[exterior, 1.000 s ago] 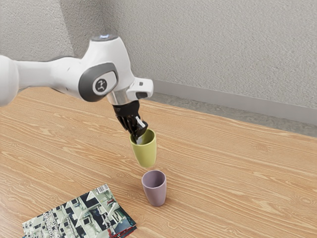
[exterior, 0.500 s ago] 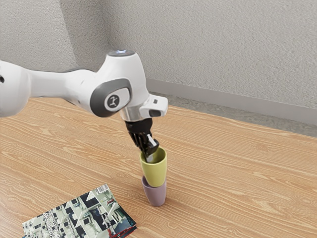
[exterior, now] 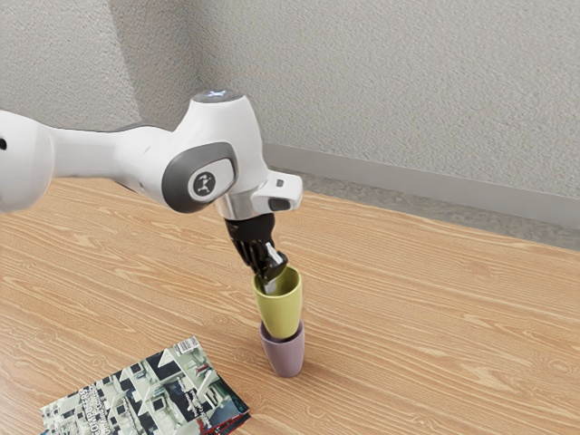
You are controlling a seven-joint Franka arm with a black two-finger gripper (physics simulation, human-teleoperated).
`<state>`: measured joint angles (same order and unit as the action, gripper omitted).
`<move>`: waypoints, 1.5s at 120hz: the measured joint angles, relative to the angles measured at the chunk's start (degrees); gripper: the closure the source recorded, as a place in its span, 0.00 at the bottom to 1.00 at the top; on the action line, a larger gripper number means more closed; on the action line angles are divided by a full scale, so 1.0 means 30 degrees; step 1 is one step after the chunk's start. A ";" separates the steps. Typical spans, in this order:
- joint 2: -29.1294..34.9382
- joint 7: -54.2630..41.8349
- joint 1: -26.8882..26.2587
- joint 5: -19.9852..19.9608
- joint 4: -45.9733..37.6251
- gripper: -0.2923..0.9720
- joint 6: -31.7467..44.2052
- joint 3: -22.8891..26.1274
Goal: Place the left cup onto the right cup
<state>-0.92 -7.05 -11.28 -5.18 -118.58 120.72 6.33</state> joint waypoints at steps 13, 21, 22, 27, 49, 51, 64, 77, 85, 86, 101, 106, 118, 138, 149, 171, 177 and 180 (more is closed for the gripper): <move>-0.0278 0.0005 0.0317 0.0041 0.0061 0.85 0.0069 -0.0028; -0.0645 0.0009 0.0586 0.0059 0.0096 0.85 0.0206 -0.0044; -0.0683 0.0009 0.0622 0.0060 0.0103 0.85 0.0221 -0.0048; -0.0815 0.0011 0.0822 0.0067 0.0123 0.85 0.0289 -0.0050; -0.1239 0.0029 0.0994 0.0083 0.0143 0.85 0.0538 -0.0059; -0.1294 0.0030 0.0961 0.0083 0.0143 0.85 0.0566 -0.0059; -0.1651 0.0033 0.0812 0.0065 0.0161 0.83 0.0747 -0.0064; -0.1841 -0.0034 0.0830 -0.0118 0.0189 0.63 0.0842 -0.0060; -0.1852 -0.0070 0.0837 -0.0180 0.0198 0.53 0.0873 -0.0060; -0.1851 -0.0074 0.0837 -0.0186 0.0199 0.51 0.0876 -0.0060; -0.1590 -0.0142 0.0837 -0.0237 0.0201 0.39 0.0821 -0.0082; -0.1345 -0.0164 0.0841 -0.0245 0.0202 0.36 0.0763 -0.0086; -0.0457 -0.0214 0.0851 -0.0257 0.0202 0.31 0.0403 -0.0089; 0.0652 -0.0289 0.0795 -0.0259 0.0345 0.27 -0.0491 -0.0139; 0.0775 -0.0305 0.0319 -0.0214 0.1346 0.26 -0.1202 -0.0622; 0.0047 -0.0320 -0.0912 -0.0061 0.4132 0.24 -0.2599 -0.2420; -0.0398 -0.0329 -0.0978 0.0175 0.5327 0.24 -0.3073 -0.2744; -0.0545 -0.0333 -0.0937 0.0335 0.5816 0.24 -0.3273 -0.2898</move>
<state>-2.55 -8.05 -14.09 -4.17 -101.13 110.90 -2.36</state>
